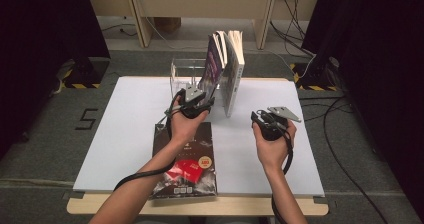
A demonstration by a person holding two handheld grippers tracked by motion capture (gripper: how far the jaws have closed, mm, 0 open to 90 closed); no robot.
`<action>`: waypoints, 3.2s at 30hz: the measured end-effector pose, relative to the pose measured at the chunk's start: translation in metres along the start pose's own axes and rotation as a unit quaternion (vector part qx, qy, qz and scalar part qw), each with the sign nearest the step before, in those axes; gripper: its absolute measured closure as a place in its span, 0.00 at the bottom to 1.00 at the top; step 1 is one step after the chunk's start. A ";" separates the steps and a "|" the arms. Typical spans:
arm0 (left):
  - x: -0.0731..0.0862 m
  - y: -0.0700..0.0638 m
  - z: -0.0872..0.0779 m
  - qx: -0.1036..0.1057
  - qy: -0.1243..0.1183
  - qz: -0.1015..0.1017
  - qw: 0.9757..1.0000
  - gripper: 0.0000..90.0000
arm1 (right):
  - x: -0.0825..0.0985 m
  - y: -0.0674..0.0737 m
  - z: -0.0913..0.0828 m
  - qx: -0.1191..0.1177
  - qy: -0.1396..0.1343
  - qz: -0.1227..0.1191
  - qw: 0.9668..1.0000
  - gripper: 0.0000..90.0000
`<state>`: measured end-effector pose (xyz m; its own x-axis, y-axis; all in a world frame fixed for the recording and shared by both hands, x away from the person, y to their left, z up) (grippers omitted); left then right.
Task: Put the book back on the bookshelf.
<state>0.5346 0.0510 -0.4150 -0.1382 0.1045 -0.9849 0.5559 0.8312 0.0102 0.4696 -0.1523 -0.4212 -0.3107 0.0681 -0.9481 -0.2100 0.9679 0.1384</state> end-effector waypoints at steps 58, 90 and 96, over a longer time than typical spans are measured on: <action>-0.009 0.013 0.021 -0.103 0.019 0.013 0.994 0.93 | 0.013 -0.005 0.004 -0.001 0.032 0.010 0.999 0.69; 0.002 0.062 -0.011 -0.158 -0.019 -0.076 0.984 0.87 | 0.022 -0.008 0.007 0.001 0.058 0.012 0.998 0.67; 0.001 0.065 -0.005 -0.151 -0.017 -0.081 0.985 0.78 | 0.023 -0.010 0.007 0.001 0.060 0.013 0.998 0.66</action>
<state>0.5667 0.1079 -0.4145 -0.1739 -0.0568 -0.9831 0.2589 0.9606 -0.1013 0.4712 -0.1592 -0.4465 -0.4256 0.0640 -0.9026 -0.1978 0.9668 0.1618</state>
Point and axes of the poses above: each handheld gripper's, and its own axes: z roughly forward along the jaws, x roughly out of its underside, y roughly to its left, the point moved 7 cm from there along z, roughly forward along the jaws, and after that the axes turned 10 degrees about -y, right-handed, at the moved point
